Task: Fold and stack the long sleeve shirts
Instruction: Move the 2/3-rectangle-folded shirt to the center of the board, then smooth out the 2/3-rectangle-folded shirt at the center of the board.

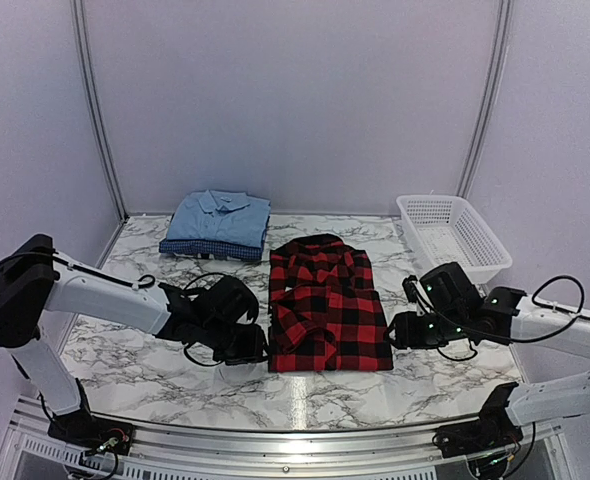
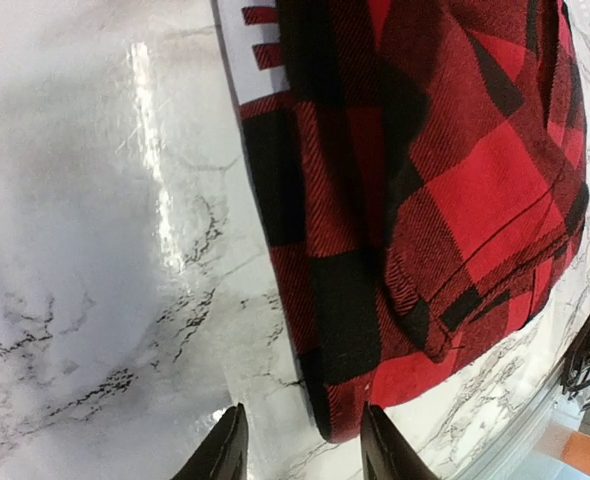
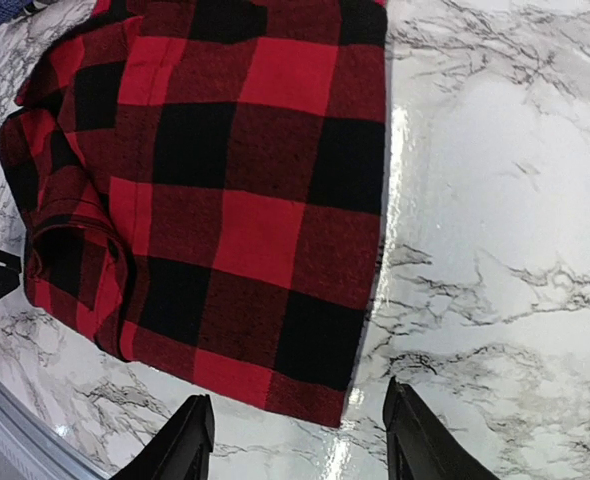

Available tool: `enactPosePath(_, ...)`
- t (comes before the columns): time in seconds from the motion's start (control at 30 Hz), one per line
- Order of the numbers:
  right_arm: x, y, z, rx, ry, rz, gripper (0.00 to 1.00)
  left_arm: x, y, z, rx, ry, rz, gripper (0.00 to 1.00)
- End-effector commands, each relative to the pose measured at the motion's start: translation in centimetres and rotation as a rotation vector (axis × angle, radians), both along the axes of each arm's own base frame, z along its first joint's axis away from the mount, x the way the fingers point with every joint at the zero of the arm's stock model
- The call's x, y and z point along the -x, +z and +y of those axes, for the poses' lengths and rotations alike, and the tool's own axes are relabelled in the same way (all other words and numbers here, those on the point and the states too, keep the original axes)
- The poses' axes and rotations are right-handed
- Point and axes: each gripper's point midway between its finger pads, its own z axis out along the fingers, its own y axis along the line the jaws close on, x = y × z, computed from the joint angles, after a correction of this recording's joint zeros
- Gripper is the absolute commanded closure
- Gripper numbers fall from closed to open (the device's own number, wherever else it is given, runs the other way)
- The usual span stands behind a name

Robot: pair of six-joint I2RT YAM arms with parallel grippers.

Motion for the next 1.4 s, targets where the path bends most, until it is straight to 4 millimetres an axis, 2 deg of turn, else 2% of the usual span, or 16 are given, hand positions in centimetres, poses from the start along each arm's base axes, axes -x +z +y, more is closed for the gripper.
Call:
enactPosePath(0.0, -1.5, 3.0, 2.1, -0.034, 0.059, -0.092, 0.46, -1.5, 2.3, -0.1, -0.014, -0.026, -0.084, 0.61)
enactPosePath(0.2, -2.6, 3.9, 3.8, -0.027, 0.093, -0.133, 0.48, -5.1, 2.6, -0.9, 0.005, -0.020, -0.099, 0.65)
enactPosePath(0.3, -2.8, 4.4, 4.8, -0.035, 0.113, -0.151, 0.48, -7.2, 3.2, -2.1, 0.052, -0.030, -0.111, 0.68)
enactPosePath(0.43, -2.7, 4.0, 6.0, -0.007, 0.150, -0.160, 0.49, -9.8, 3.6, -3.9, 0.104, -0.045, -0.098, 0.68)
enactPosePath(0.6, -2.6, 4.1, 7.6, 0.002, 0.193, -0.177, 0.50, -12.4, 4.4, -5.4, 0.138, -0.038, -0.115, 0.75)
enactPosePath(0.77, -2.3, 4.7, 9.3, 0.021, 0.253, -0.221, 0.51, -13.9, 4.4, -5.4, 0.153, -0.006, -0.106, 0.85)
enactPosePath(1.0, -1.5, 4.1, 13.0, 0.092, 0.369, -0.265, 0.52, -15.8, 5.2, -6.2, 0.196, 0.007, -0.108, 0.86)
enactPosePath(1.17, -2.4, 3.9, 15.1, 0.132, 0.406, -0.301, 0.53, -18.1, 4.4, -5.9, 0.211, 0.069, -0.081, 0.87)
enactPosePath(1.37, -4.3, 2.9, 16.2, 0.224, 0.415, -0.339, 0.51, -19.8, 3.7, -4.9, 0.215, 0.153, -0.055, 0.87)
